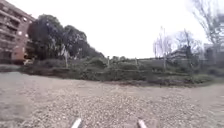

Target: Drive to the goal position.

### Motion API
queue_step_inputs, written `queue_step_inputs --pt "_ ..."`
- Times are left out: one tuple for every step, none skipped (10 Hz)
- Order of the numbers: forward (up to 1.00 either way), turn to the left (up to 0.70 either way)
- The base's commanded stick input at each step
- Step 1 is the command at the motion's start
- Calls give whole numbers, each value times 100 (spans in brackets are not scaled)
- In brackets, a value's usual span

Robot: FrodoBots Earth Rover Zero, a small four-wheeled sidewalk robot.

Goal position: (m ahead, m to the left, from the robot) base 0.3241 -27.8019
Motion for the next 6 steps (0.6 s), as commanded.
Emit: queue_step_inputs --pt "0 -70" --pt "0 -70" --pt "0 -70" --pt "0 -70" --pt "0 -70" --pt "0 -70"
